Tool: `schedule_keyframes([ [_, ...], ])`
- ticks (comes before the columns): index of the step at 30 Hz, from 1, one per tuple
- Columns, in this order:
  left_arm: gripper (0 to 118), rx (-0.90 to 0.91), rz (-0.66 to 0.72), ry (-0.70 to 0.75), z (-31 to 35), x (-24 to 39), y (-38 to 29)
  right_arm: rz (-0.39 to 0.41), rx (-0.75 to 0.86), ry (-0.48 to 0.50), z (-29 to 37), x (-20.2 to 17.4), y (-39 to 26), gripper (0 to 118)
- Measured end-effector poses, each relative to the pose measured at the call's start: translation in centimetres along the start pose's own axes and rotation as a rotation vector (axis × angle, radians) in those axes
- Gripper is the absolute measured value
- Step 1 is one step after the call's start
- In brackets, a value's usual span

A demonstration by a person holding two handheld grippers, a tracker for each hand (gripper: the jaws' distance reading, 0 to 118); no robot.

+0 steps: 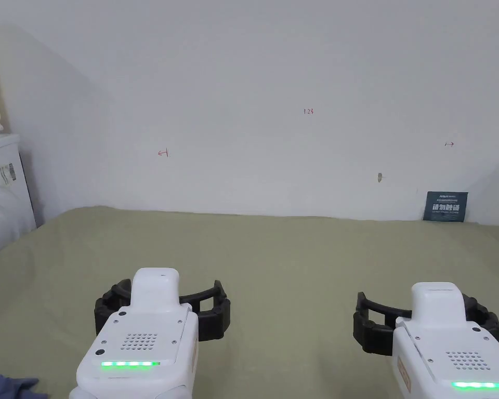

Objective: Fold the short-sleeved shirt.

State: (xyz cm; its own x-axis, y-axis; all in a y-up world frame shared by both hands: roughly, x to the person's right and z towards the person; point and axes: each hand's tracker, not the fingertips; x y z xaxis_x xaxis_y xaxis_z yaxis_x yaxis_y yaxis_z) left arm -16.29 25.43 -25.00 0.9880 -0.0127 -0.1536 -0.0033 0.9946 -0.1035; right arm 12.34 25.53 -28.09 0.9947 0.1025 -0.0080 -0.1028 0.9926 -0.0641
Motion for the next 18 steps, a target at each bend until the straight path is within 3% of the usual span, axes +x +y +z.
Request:
schedule_keyframes([
  [10, 118, -0.009, -0.006, -0.034, -0.2, 0.5, -0.6, -0.017, -0.037, -0.031, -0.7, -0.4, 0.2, 118],
  [18, 118, -0.021, 0.020, -0.007, -0.2, 0.7, -0.7, -0.033, -0.035, 0.022, 0.0, 0.1, -0.8, 118],
])
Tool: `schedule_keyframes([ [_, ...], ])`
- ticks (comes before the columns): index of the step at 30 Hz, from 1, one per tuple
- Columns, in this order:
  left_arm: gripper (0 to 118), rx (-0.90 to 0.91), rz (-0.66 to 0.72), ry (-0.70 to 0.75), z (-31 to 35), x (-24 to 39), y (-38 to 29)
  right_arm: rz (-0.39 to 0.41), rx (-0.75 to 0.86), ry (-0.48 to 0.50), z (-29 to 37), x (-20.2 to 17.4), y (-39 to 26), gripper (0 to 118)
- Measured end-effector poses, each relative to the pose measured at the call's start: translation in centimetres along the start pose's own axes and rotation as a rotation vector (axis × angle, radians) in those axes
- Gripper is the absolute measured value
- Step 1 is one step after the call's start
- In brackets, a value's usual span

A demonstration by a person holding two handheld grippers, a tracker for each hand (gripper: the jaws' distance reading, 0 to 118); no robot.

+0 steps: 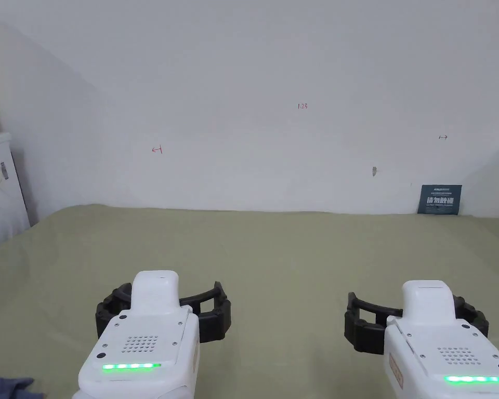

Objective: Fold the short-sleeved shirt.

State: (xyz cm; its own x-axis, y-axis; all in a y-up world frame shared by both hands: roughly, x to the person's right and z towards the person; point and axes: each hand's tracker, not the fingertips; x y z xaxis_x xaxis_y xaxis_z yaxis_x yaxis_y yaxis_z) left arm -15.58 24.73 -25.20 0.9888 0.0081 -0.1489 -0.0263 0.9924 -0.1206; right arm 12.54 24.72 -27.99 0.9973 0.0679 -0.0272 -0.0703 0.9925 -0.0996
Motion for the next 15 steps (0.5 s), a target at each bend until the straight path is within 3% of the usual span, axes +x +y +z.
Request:
schedule_keyframes([
  [15, 118, 0.008, -0.008, 0.002, 0.53, 0.01, -0.23, 0.040, 0.057, -0.053, 0.27, 0.08, 0.69, 118],
])
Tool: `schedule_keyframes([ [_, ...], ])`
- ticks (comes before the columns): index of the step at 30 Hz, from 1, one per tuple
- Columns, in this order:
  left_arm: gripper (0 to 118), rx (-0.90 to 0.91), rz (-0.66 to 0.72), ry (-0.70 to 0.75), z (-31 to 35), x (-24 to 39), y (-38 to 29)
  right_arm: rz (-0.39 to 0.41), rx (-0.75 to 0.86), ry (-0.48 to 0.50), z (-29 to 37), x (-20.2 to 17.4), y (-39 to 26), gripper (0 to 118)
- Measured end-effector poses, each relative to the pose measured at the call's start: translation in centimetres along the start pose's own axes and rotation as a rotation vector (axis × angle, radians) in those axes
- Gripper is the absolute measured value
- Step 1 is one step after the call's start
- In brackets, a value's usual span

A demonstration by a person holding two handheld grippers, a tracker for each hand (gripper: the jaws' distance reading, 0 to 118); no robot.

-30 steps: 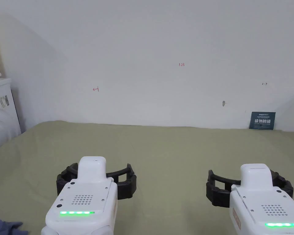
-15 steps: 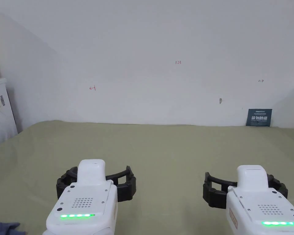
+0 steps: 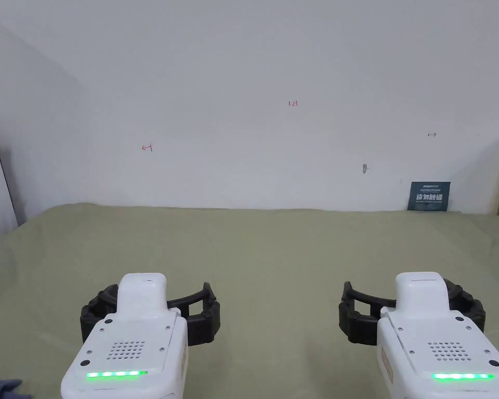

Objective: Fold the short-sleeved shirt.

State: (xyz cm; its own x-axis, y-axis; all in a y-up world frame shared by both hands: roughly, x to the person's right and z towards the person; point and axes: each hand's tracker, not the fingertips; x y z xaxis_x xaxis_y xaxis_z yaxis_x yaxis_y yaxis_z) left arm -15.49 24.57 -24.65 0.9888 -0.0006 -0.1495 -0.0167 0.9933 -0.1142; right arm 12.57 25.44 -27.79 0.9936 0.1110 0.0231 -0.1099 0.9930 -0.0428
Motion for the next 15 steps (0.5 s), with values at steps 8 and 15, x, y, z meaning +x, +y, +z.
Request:
schedule_keyframes([
  [8, 118, 0.015, -0.010, -0.003, -0.13, -0.08, 0.49, 0.014, 0.022, -0.019, 0.33, -0.20, 0.28, 118],
  [15, 118, 0.020, -0.014, -0.024, 0.38, -0.11, 0.60, 0.063, 0.060, -0.003, 0.80, -0.37, 0.45, 118],
])
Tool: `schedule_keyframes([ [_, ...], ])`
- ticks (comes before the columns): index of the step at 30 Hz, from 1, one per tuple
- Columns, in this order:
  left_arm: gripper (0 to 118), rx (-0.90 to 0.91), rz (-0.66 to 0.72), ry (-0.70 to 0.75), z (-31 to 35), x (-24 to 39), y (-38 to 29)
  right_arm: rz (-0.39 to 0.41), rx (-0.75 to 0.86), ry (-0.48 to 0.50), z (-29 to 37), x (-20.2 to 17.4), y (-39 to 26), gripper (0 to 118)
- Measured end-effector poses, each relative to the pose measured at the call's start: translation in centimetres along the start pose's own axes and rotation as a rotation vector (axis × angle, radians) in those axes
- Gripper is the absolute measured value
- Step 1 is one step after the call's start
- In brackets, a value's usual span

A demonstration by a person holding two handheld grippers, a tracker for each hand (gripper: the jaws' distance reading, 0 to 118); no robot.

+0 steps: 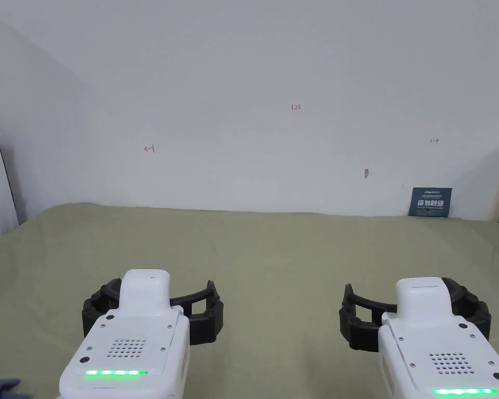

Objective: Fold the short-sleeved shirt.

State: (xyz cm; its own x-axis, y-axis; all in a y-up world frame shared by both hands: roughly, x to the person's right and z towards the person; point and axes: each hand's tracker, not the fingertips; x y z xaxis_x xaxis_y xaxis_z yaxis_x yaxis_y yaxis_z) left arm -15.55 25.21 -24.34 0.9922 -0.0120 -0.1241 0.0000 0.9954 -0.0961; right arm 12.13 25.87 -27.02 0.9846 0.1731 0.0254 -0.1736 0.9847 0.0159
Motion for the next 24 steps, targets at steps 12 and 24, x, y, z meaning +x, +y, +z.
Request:
schedule_keyframes([
  [12, 118, -0.020, 0.022, 0.012, 0.0, -0.5, -0.6, -0.078, -0.080, 0.011, -0.3, 0.1, -1.2, 118],
  [24, 118, -0.031, 0.040, 0.015, 0.0, -1.0, -0.1, -0.131, -0.087, -0.040, -0.4, 1.4, -0.3, 118],
])
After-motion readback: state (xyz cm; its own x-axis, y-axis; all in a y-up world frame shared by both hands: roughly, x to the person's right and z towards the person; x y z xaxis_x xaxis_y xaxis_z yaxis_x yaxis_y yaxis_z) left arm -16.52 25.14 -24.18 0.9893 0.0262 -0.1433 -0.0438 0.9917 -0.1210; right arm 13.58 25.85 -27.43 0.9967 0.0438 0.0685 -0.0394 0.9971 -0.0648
